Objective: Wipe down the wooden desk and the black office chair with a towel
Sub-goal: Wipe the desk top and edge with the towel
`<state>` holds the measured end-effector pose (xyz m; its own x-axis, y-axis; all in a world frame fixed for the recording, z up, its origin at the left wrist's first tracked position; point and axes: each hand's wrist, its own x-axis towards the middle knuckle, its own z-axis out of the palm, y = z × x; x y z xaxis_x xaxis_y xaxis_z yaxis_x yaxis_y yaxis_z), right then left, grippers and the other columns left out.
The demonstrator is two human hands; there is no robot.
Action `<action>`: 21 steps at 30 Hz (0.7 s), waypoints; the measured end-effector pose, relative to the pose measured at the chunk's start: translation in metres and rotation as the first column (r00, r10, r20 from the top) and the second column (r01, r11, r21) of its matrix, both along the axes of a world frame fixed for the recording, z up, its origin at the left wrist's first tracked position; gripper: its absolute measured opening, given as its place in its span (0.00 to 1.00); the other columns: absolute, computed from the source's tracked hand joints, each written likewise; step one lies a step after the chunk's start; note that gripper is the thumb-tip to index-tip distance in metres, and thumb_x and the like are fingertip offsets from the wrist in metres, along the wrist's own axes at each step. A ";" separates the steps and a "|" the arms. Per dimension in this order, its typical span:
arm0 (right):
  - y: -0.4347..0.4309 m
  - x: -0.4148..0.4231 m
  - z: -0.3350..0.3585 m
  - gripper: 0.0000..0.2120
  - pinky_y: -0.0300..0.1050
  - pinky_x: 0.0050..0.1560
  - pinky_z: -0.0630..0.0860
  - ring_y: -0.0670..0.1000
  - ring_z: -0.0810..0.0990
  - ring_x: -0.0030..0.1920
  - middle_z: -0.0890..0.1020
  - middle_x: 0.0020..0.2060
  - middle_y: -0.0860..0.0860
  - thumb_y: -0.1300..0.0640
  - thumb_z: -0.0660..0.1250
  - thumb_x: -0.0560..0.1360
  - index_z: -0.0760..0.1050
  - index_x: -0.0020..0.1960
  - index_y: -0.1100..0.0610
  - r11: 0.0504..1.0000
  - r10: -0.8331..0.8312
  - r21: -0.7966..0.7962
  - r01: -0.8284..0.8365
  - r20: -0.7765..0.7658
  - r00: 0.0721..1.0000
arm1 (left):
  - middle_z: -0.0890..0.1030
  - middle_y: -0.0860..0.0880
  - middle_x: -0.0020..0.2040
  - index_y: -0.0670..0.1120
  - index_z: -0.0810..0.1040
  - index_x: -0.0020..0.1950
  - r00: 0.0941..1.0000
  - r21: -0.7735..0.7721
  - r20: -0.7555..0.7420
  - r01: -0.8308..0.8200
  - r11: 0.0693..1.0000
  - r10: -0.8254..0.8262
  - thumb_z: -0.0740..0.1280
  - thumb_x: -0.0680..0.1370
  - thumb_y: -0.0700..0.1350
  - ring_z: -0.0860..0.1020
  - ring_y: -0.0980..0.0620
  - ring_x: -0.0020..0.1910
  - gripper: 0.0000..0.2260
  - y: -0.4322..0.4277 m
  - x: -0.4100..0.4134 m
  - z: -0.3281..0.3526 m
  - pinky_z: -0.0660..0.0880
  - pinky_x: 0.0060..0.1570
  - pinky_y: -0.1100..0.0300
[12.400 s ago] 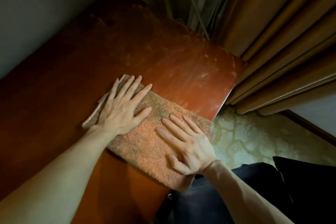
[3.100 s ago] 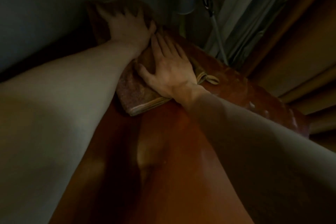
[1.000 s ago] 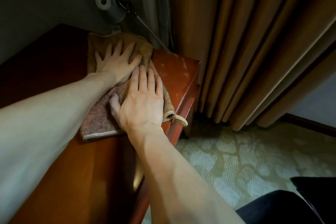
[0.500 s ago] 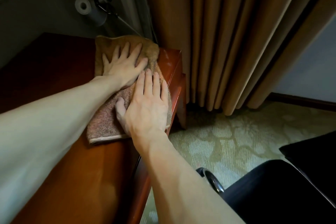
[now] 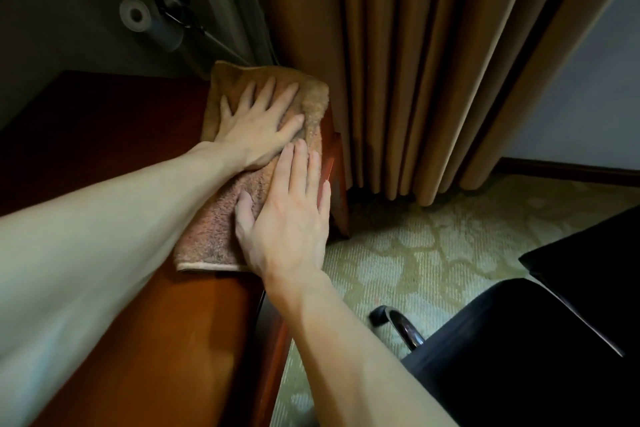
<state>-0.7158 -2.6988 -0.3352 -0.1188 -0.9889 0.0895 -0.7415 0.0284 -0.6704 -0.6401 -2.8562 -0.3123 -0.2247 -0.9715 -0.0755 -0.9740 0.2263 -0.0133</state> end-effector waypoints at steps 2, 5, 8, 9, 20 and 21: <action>0.001 0.002 -0.001 0.42 0.56 0.82 0.45 0.51 0.38 0.83 0.43 0.84 0.52 0.40 0.57 0.80 0.42 0.85 0.56 1.000 -0.024 0.001 0.024 0.008 1.000 | 0.47 0.50 0.86 0.63 0.45 0.83 1.000 -0.007 -0.003 0.024 1.000 -0.024 0.45 0.84 0.67 0.44 0.43 0.84 0.29 -0.001 -0.001 -0.003 0.43 0.77 0.30; 0.001 0.003 -0.003 0.42 0.55 0.82 0.45 0.52 0.39 0.83 0.43 0.84 0.52 0.40 0.57 0.80 0.43 0.85 0.56 0.999 -0.051 0.003 0.051 0.009 0.999 | 0.47 0.51 0.86 0.64 0.46 0.83 0.999 -0.012 -0.013 0.050 0.999 -0.050 0.43 0.82 0.69 0.45 0.43 0.84 0.30 -0.003 0.002 -0.006 0.44 0.77 0.29; 0.002 0.002 -0.003 0.42 0.54 0.82 0.44 0.51 0.40 0.83 0.43 0.84 0.51 0.41 0.58 0.80 0.42 0.85 0.56 0.999 -0.035 0.007 0.034 0.044 0.998 | 0.49 0.51 0.85 0.64 0.47 0.83 0.998 -0.021 -0.031 0.046 0.999 -0.047 0.43 0.80 0.70 0.46 0.43 0.84 0.31 -0.003 0.002 -0.007 0.44 0.77 0.30; 0.002 0.001 -0.002 0.41 0.54 0.82 0.44 0.51 0.40 0.83 0.43 0.84 0.51 0.41 0.58 0.81 0.42 0.85 0.55 1.000 -0.025 0.013 0.024 0.068 0.997 | 0.49 0.51 0.85 0.64 0.47 0.83 0.998 -0.022 -0.037 0.040 0.999 -0.040 0.44 0.80 0.70 0.46 0.43 0.84 0.31 -0.003 0.002 -0.006 0.43 0.77 0.30; 0.013 0.005 0.000 0.35 0.55 0.82 0.51 0.50 0.44 0.83 0.43 0.84 0.49 0.45 0.55 0.85 0.43 0.85 0.54 0.996 -0.072 0.056 0.066 0.117 0.991 | 0.49 0.51 0.86 0.64 0.49 0.83 0.995 0.014 -0.078 0.068 0.998 -0.067 0.45 0.81 0.69 0.45 0.44 0.84 0.30 0.009 -0.002 -0.002 0.41 0.77 0.30; 0.015 0.007 0.000 0.35 0.55 0.82 0.51 0.51 0.46 0.83 0.44 0.84 0.49 0.45 0.55 0.85 0.43 0.85 0.54 0.996 -0.084 0.052 0.078 0.120 0.989 | 0.48 0.51 0.86 0.64 0.49 0.83 0.994 0.017 -0.081 0.073 0.997 -0.072 0.45 0.81 0.69 0.44 0.44 0.84 0.30 0.011 -0.002 -0.002 0.41 0.77 0.31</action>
<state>-0.7093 -2.6834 -0.3349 -0.2062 -0.9782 0.0235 -0.6485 0.1186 -0.7519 -0.6423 -2.8450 -0.3141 -0.3006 -0.9509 -0.0738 -0.9527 0.2958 0.0691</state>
